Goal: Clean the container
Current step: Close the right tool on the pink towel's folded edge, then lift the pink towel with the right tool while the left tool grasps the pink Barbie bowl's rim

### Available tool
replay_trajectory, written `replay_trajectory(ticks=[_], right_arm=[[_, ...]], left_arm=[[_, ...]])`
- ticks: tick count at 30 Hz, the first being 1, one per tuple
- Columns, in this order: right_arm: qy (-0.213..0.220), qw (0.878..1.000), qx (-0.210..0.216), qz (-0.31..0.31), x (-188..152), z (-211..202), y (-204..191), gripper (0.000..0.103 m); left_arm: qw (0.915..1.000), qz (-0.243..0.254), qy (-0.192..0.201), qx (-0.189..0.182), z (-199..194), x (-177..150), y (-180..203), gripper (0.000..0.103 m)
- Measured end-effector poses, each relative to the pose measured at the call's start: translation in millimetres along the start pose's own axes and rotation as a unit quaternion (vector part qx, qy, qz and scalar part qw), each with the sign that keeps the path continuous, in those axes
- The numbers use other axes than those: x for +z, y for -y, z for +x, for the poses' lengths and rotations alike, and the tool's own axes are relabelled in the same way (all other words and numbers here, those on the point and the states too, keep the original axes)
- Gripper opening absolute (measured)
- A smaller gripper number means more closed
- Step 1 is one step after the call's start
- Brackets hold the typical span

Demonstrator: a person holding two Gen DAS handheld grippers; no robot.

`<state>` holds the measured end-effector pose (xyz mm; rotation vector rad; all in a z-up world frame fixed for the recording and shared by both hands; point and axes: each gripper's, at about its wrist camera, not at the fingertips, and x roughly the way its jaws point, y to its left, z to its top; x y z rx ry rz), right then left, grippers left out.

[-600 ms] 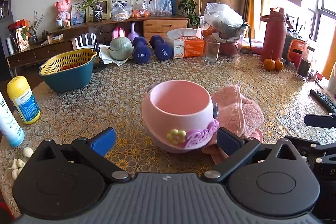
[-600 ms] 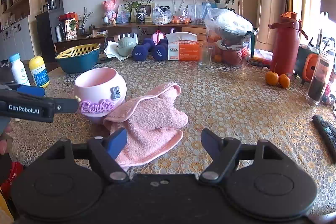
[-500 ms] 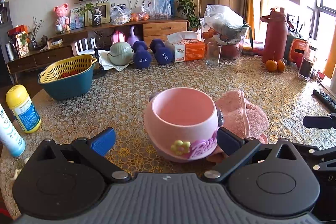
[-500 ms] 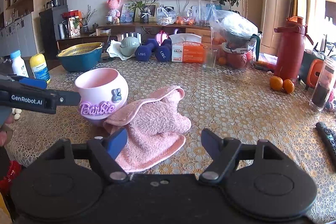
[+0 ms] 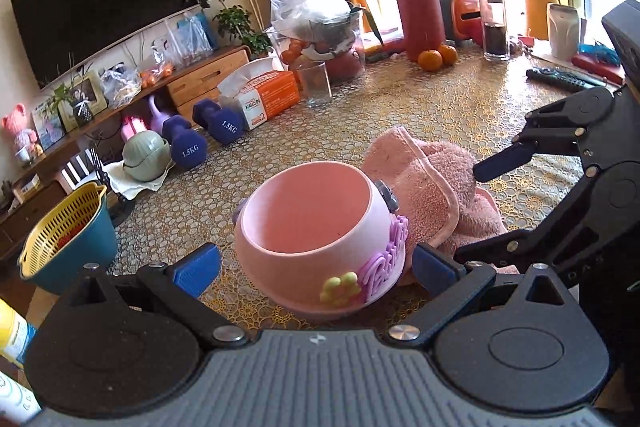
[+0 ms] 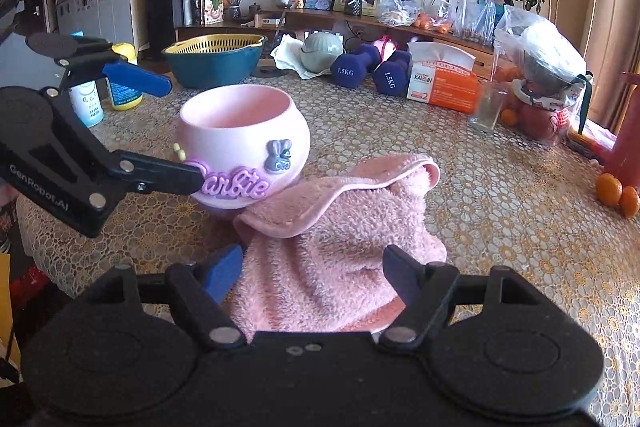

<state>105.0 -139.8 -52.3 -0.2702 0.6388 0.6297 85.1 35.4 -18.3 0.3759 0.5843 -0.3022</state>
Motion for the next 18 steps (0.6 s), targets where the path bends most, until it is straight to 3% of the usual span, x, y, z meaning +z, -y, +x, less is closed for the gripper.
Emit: replay_trajectory(ticks=[11, 13, 14, 16, 18], right_arm=[[-0.039, 0.999, -0.022, 0.019, -1.6, 40.2, 10.5, 0.073], [-0.038, 0.999, -0.013, 0.033, -3.0, 41.3, 14.3, 0.059], [-0.037, 0.999, -0.007, 0.037, -2.7, 40.3, 15.3, 0.045], [-0.034, 0.998, -0.003, 0.043, -0.8, 37.6, 16.6, 0.035], [-0.029, 0.998, 0.004, 0.051, -0.1, 34.4, 19.5, 0.019]], left_arm=[[0.9980, 0.059, 0.011, -0.020, 6.2, 2.5, 11.5, 0.102], [0.9969, 0.076, 0.011, -0.017, 8.0, 2.7, 14.1, 0.102], [0.9963, 0.084, 0.010, -0.015, 9.2, 2.1, 15.4, 0.102], [0.9954, 0.094, 0.007, -0.012, 11.8, 1.3, 17.3, 0.102], [0.9947, 0.102, 0.009, -0.008, 13.3, 0.5, 19.3, 0.102]])
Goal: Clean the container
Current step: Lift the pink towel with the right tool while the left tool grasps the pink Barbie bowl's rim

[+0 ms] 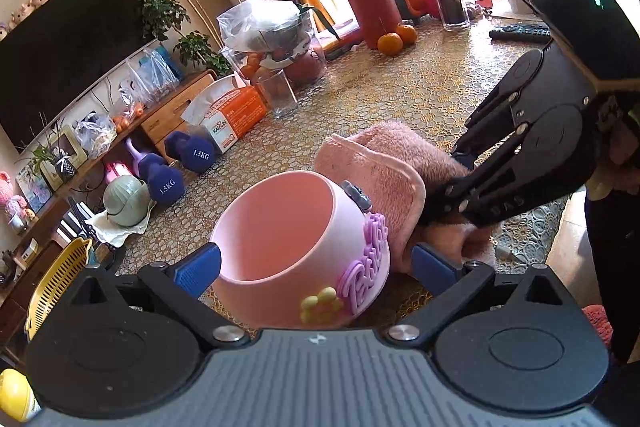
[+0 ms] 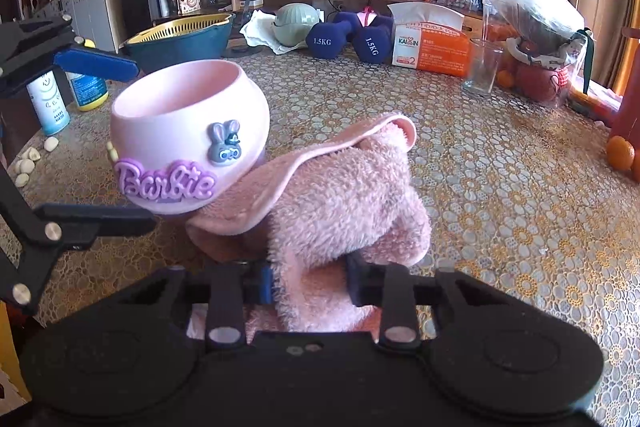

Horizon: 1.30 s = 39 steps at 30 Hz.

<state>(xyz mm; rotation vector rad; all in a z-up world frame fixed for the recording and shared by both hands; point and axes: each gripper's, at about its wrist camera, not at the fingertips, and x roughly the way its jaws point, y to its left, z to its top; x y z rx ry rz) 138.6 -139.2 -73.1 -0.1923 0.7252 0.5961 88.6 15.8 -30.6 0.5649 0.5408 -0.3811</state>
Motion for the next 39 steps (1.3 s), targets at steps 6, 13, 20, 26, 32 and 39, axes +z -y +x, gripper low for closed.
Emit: replay_trajectory(ticks=[6, 13, 20, 26, 32, 39], right_arm=[[0.028, 0.996, 0.019, 0.083, 12.4, -17.8, 29.8, 0.012], [0.080, 0.986, 0.057, 0.132, 51.8, -45.4, 52.6, 0.012], [0.064, 0.990, 0.080, 0.101, 74.3, -23.6, 31.0, 0.012], [0.034, 0.994, 0.070, 0.071, 71.1, 0.8, 17.7, 0.012], [0.003, 0.995, 0.046, 0.086, 55.8, 18.7, 34.3, 0.012], [0.012, 0.992, 0.044, 0.114, 38.5, -9.6, 56.0, 0.012]], left_arm=[[0.9997, -0.010, 0.010, 0.021, 0.1, -0.1, 2.2, 0.095], [0.9993, -0.028, 0.011, 0.021, 3.1, 0.8, 4.3, 0.073], [0.9997, -0.023, 0.012, -0.005, 8.4, 0.3, 2.0, 0.055], [0.9983, -0.026, 0.003, -0.053, 16.2, 5.5, -9.7, 0.038], [0.9970, -0.014, -0.011, -0.075, 16.6, 7.7, -18.3, 0.040], [0.9933, 0.069, -0.027, -0.089, 6.9, 3.6, -10.5, 0.066]])
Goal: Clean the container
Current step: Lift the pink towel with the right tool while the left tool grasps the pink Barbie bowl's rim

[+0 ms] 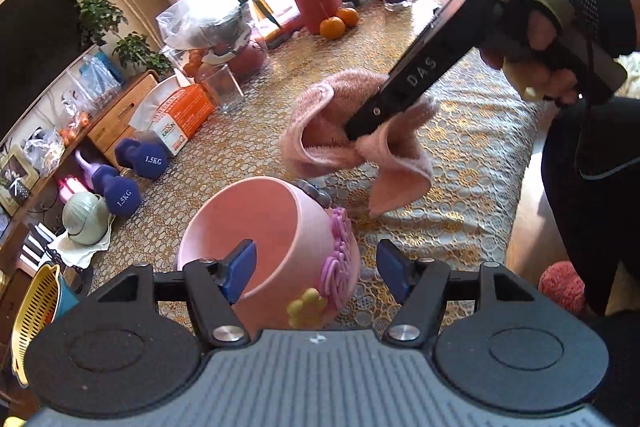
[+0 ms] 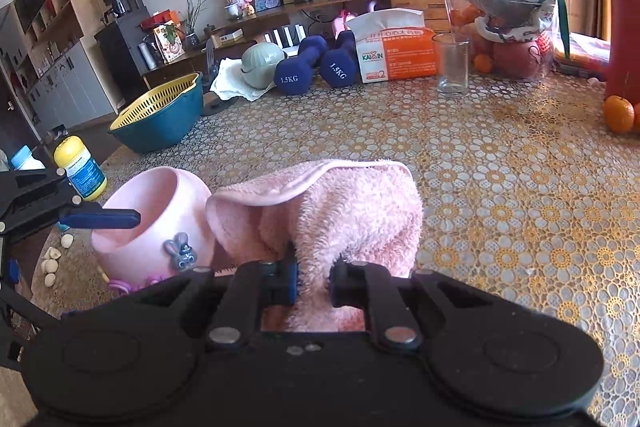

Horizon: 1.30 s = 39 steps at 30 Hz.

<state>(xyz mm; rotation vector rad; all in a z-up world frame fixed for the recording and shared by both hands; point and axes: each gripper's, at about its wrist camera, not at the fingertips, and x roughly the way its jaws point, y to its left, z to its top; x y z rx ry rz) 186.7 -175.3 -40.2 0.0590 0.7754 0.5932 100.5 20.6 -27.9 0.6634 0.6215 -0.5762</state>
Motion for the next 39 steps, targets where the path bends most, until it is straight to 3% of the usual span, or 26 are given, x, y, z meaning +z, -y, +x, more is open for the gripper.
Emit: replay_trajectory(ticks=[6, 8, 12, 14, 19, 21, 24, 27, 32, 35, 39], right_arm=[[0.001, 1.000, 0.007, 0.026, -13.6, -19.8, 10.9, 0.013], [0.002, 0.999, 0.007, 0.033, -19.5, -24.5, 13.2, 0.013], [0.002, 0.999, 0.011, 0.045, -28.6, -31.4, 17.8, 0.013], [0.004, 0.999, 0.014, 0.052, -29.7, -32.8, 20.1, 0.013], [0.012, 0.997, 0.027, 0.066, -31.8, -33.6, 21.6, 0.013], [0.016, 0.997, 0.031, 0.070, -33.4, -33.7, 21.1, 0.013], [0.023, 0.995, 0.047, 0.088, -36.1, -35.3, 23.0, 0.013], [0.038, 0.986, 0.104, 0.126, -34.9, -40.8, 23.9, 0.013], [0.049, 0.981, 0.113, 0.149, -31.8, -35.5, 18.5, 0.013], [0.048, 0.975, 0.117, 0.185, -32.3, -28.2, 31.9, 0.013], [0.044, 0.976, 0.114, 0.182, -36.4, -25.2, 35.6, 0.013]], left_arm=[[0.9966, 0.073, -0.030, 0.023, 14.2, 4.9, 19.8, 0.062], [0.9968, 0.069, -0.035, 0.020, 15.7, 8.9, 18.5, 0.047], [0.9979, 0.047, -0.043, 0.009, 16.9, 13.8, 15.5, 0.036], [0.9988, 0.012, -0.046, -0.007, 16.7, 16.4, 9.7, 0.025], [0.9952, -0.084, -0.038, -0.031, 12.2, 19.4, -3.4, 0.023], [0.9897, -0.133, -0.024, -0.048, 6.5, 18.8, -8.9, 0.023], [0.9744, -0.210, 0.005, -0.080, -2.6, 17.8, -14.5, 0.023], [0.9541, -0.274, 0.041, -0.114, -8.5, 18.8, -14.0, 0.023], [0.9372, -0.318, 0.072, -0.123, -14.0, 23.5, -8.3, 0.022], [0.9298, -0.332, 0.087, -0.133, -18.7, 27.9, -5.6, 0.022], [0.9232, -0.345, 0.108, -0.129, -25.0, 35.1, -10.0, 0.022]])
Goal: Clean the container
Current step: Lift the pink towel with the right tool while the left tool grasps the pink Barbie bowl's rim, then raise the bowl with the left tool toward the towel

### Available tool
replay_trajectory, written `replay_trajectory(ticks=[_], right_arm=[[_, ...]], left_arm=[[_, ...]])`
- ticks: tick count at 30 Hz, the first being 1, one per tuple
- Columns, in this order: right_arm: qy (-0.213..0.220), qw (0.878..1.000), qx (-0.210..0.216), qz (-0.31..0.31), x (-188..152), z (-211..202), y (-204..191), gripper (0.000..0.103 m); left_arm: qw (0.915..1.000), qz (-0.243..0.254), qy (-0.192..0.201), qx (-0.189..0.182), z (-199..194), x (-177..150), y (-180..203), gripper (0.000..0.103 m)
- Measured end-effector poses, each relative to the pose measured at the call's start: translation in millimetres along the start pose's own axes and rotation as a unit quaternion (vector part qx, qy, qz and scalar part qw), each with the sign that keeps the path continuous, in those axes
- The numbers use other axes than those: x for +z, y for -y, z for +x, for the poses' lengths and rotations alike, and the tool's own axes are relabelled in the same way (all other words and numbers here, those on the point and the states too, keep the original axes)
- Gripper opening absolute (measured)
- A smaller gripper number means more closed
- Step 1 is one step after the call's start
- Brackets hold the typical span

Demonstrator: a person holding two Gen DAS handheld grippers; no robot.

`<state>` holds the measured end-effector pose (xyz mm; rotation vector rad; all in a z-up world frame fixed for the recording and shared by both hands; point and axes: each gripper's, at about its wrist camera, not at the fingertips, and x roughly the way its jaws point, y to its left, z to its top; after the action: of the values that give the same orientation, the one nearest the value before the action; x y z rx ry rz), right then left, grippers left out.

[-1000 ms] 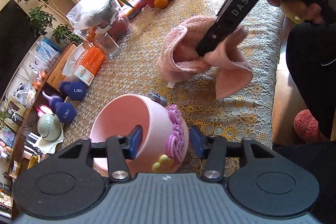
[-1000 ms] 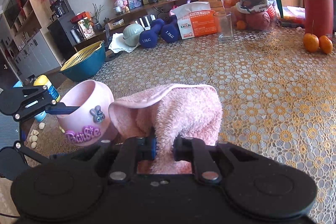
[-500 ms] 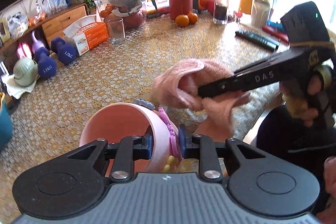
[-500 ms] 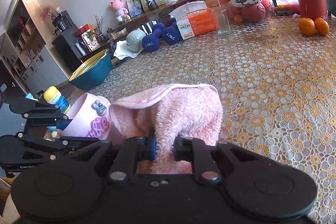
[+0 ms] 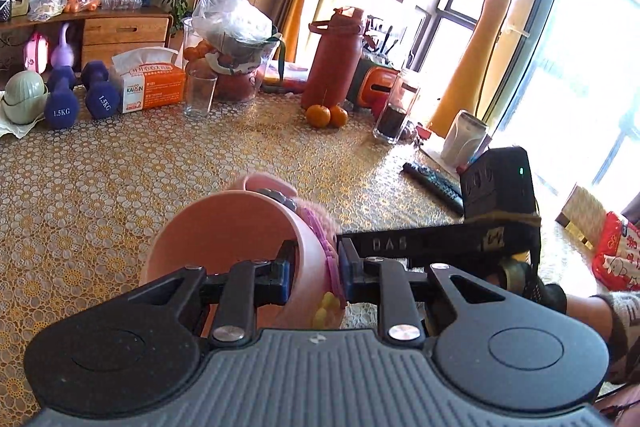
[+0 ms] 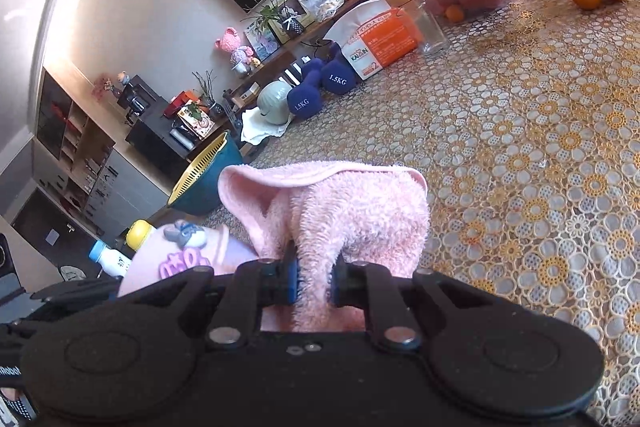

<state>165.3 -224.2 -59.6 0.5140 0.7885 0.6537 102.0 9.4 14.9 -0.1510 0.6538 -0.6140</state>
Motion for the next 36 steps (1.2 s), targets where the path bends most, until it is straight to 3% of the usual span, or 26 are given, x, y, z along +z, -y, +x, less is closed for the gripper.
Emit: replay_trajectory(ticks=[5, 12, 17, 23, 29, 36], right_arm=[[-0.001, 0.999, -0.013, -0.038, -6.9, -16.2, -0.3, 0.012], [0.032, 0.998, 0.050, -0.037, -0.6, -54.1, -6.8, 0.012], [0.033, 0.999, 0.031, -0.022, 7.5, -40.3, -2.8, 0.012], [0.035, 0.999, -0.008, -0.012, 10.6, -32.9, 14.8, 0.012], [0.024, 0.999, 0.010, -0.033, -10.2, -63.3, 15.7, 0.012], [0.020, 0.999, -0.003, -0.044, -3.6, -49.8, 10.3, 0.012]], left_arm=[[0.9991, -0.028, 0.027, 0.018, -5.0, 13.6, -10.2, 0.022], [0.9984, -0.047, 0.029, 0.017, 7.8, 16.6, -5.4, 0.021], [0.9993, -0.033, 0.017, 0.006, 12.9, 10.9, 8.6, 0.017], [0.9985, -0.044, 0.023, 0.021, 15.2, 10.0, 5.0, 0.017], [0.9981, -0.057, 0.024, 0.001, 19.3, 7.4, 1.8, 0.017], [0.9993, -0.037, 0.007, -0.006, 26.1, -5.3, 10.6, 0.013]])
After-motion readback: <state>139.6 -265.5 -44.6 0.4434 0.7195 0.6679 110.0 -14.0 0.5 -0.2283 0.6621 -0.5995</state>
